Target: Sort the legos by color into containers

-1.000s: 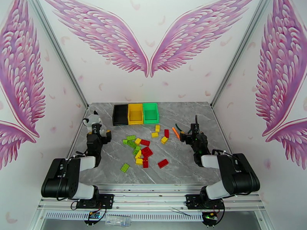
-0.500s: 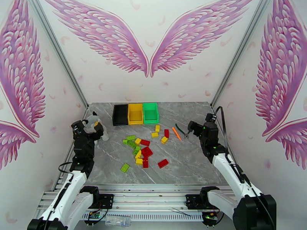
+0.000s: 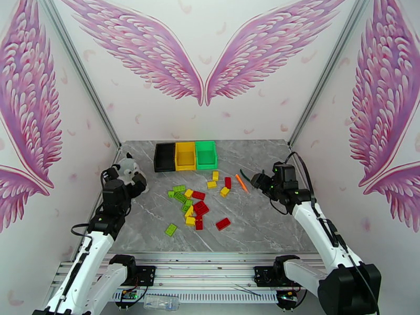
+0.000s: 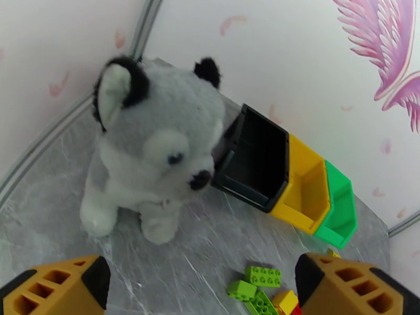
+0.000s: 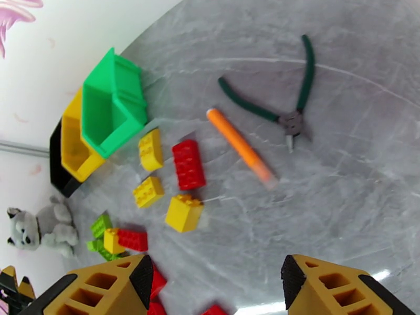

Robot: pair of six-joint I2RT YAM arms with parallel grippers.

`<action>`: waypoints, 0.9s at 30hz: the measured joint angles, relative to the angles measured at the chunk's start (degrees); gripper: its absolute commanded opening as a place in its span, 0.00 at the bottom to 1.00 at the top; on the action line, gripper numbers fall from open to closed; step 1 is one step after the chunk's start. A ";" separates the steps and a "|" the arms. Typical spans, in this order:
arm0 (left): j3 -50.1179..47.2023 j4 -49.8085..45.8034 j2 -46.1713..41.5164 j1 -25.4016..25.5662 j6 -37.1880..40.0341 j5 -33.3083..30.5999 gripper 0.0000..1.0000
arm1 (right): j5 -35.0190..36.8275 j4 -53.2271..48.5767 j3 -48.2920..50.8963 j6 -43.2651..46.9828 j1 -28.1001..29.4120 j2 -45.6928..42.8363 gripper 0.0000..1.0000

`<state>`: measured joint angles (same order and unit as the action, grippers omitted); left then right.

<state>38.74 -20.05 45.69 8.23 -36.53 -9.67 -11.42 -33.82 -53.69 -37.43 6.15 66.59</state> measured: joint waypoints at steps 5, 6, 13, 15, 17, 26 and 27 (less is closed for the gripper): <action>3.45 -3.76 2.64 12.11 -3.76 2.45 0.99 | -2.78 -4.63 -4.02 0.17 6.54 4.52 0.73; 4.22 -4.09 3.91 14.62 -4.35 2.54 0.99 | -2.91 -5.46 -4.83 0.24 7.91 5.38 0.73; 7.80 -7.50 18.43 31.01 -7.85 4.07 0.80 | -3.21 -10.08 -8.52 3.04 19.28 12.15 0.75; 8.61 -9.64 22.97 33.42 -8.66 4.42 0.77 | -3.26 -11.08 -8.55 4.24 22.10 13.49 0.78; 8.66 -12.07 25.81 35.28 -9.20 4.37 0.76 | -3.39 -11.87 -8.55 5.01 24.30 14.08 0.79; 1.77 -18.40 21.92 41.11 -13.97 2.03 0.75 | -4.22 -12.35 -5.09 7.56 31.10 14.10 0.78; 0.28 -18.88 20.98 41.33 -14.58 1.77 0.76 | -4.28 -12.52 -4.63 7.69 31.56 14.10 0.78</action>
<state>39.03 -38.94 66.67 49.56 -51.11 -7.90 -15.70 -46.35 -58.33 -29.74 37.71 80.68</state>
